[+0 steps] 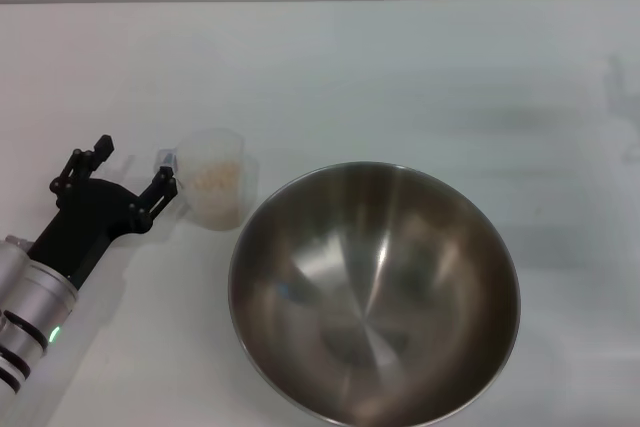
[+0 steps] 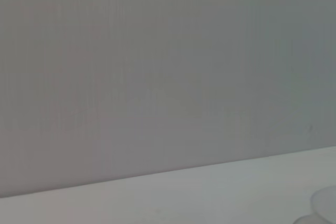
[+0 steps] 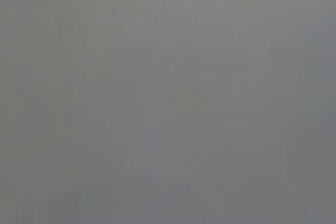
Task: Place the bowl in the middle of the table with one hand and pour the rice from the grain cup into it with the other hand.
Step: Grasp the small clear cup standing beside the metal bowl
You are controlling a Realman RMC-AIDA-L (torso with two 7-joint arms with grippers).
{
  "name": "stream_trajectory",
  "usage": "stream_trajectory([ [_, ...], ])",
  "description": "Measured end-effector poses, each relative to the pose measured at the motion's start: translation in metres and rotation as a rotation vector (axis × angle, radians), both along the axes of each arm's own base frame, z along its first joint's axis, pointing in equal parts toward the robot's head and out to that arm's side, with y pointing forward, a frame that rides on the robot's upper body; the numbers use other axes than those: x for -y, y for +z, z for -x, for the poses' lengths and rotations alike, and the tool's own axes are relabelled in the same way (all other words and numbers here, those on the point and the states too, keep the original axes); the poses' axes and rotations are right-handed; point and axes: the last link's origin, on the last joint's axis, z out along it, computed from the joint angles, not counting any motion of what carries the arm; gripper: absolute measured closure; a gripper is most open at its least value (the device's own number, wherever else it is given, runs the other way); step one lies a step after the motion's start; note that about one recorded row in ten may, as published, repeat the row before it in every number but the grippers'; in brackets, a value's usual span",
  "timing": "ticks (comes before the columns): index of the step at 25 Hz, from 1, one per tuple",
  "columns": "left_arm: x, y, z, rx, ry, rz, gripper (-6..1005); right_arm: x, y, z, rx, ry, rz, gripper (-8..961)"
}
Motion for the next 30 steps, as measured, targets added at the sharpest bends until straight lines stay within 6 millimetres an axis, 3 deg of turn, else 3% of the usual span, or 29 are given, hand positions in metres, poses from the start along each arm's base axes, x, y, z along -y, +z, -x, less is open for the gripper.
stream_trajectory([
  [5,0.002,0.0,-0.001,0.01,-0.005,-0.006,193,-0.001,0.002,-0.001,-0.002,-0.005,-0.006,457],
  [13,0.002,-0.002,-0.006,0.025,-0.015,-0.002,448,-0.003,0.002,-0.001,0.0,-0.01,0.0,457],
  [23,0.001,-0.002,-0.014,0.051,-0.048,-0.017,882,-0.003,0.002,-0.003,0.009,-0.017,0.005,457],
  [28,-0.001,0.004,-0.029,0.029,-0.138,-0.084,955,-0.004,0.003,-0.003,0.014,-0.018,0.003,457],
  [30,-0.002,0.014,-0.045,-0.024,-0.256,-0.183,969,-0.005,0.003,-0.002,0.022,-0.017,-0.001,457],
])
